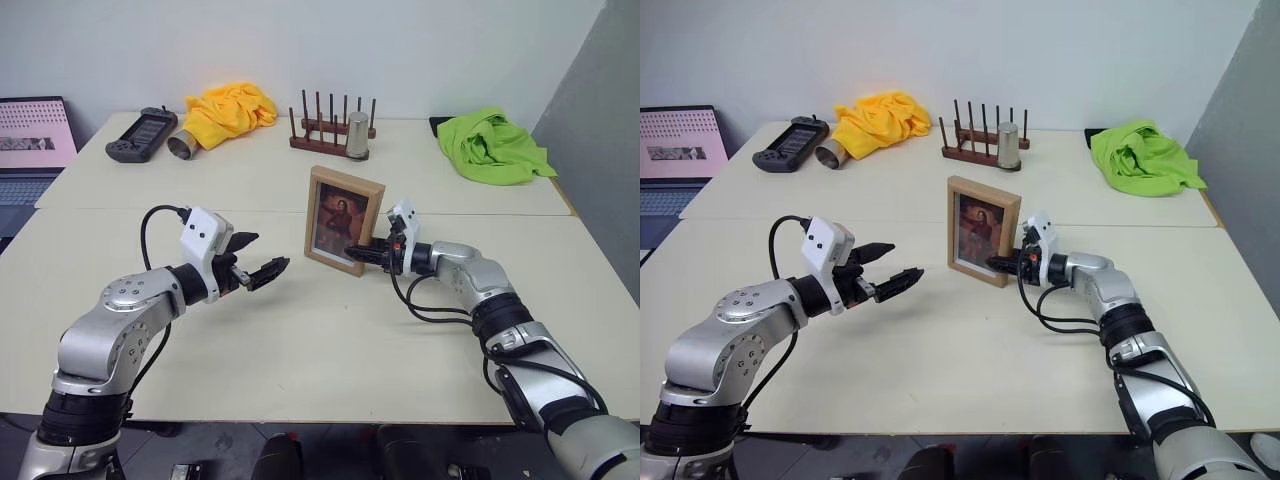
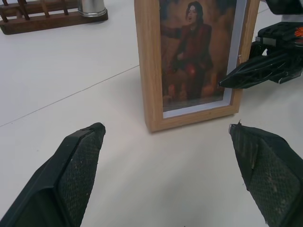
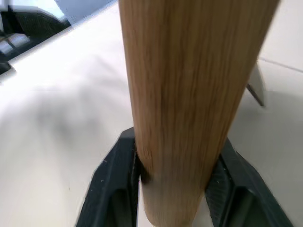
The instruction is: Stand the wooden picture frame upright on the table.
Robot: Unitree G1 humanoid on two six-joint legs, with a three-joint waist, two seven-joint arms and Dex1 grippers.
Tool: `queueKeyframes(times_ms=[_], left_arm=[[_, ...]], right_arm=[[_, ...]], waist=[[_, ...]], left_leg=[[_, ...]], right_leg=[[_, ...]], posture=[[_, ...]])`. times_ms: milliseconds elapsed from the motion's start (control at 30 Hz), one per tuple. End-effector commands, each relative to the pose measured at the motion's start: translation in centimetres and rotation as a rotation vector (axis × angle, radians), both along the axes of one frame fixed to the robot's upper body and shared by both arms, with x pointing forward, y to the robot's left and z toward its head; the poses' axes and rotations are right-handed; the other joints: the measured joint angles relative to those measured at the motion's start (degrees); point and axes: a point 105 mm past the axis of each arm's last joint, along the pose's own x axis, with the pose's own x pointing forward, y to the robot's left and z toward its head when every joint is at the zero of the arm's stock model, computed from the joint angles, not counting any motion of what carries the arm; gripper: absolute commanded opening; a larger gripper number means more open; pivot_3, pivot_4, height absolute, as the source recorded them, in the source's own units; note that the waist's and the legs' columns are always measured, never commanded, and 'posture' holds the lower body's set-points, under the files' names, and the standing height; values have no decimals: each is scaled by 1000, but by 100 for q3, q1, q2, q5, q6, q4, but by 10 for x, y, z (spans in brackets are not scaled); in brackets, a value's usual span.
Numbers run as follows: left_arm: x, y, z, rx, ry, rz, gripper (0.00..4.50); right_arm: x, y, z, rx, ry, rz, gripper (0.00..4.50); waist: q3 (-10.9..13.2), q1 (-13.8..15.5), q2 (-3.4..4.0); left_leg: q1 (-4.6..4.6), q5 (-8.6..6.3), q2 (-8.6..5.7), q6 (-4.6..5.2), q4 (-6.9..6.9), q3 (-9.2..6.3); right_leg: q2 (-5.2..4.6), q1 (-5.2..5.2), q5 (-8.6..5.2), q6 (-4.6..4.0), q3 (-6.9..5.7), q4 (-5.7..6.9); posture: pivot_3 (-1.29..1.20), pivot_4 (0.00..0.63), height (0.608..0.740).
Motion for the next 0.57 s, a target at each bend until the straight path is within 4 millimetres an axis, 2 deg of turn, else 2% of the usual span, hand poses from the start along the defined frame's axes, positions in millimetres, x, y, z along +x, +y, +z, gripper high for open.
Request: queueKeyframes(times_ms=[33,167,267,333,400,500,567], left_arm=[[-1,-3,3,5,-26,-22,4500],[1,-3,3,-20,-7,-25,4500],[4,0,0,-20,11,-20,4500],[5,3,-3,-13,27,-15,4500],[7,7,-3,-17,38,-10,4500],[11,15,0,-25,44,-2,4500],[13,20,5,-23,47,-5,4500]], right_arm=[[0,-3,6,26,-21,0,2751],[-4,-14,6,7,-42,-20,3706],[-13,-36,0,-70,-92,-60,4436],[-20,-55,1,-125,-144,-116,4436],[-31,-69,11,-158,-209,-167,4436],[-50,-78,31,-154,-266,-211,4436],[-66,-76,46,-127,-276,-220,4436]], waist=[[0,0,0],[0,1,0],[0,14,0],[0,35,0],[0,53,0],[3,28,4],[2,8,4]], left_leg=[[0,0,0,0,0,-1],[0,0,0,0,0,-1],[-1,0,0,0,-1,-2],[-3,0,-2,0,-1,-3],[-6,0,-3,0,-1,-4],[-6,0,-2,0,-1,-3],[0,0,1,0,-4,-3]], right_leg=[[0,0,0,0,-1,0],[0,0,0,0,-2,0],[0,0,0,0,-2,0],[-1,2,0,0,-3,-4],[-2,2,0,1,-3,-6],[-1,0,-1,2,-1,-8],[3,1,-1,2,0,-2]], posture=[[0,150,740],[0,150,740],[0,150,740],[0,150,740],[0,150,740],[0,150,740],[0,150,740]])
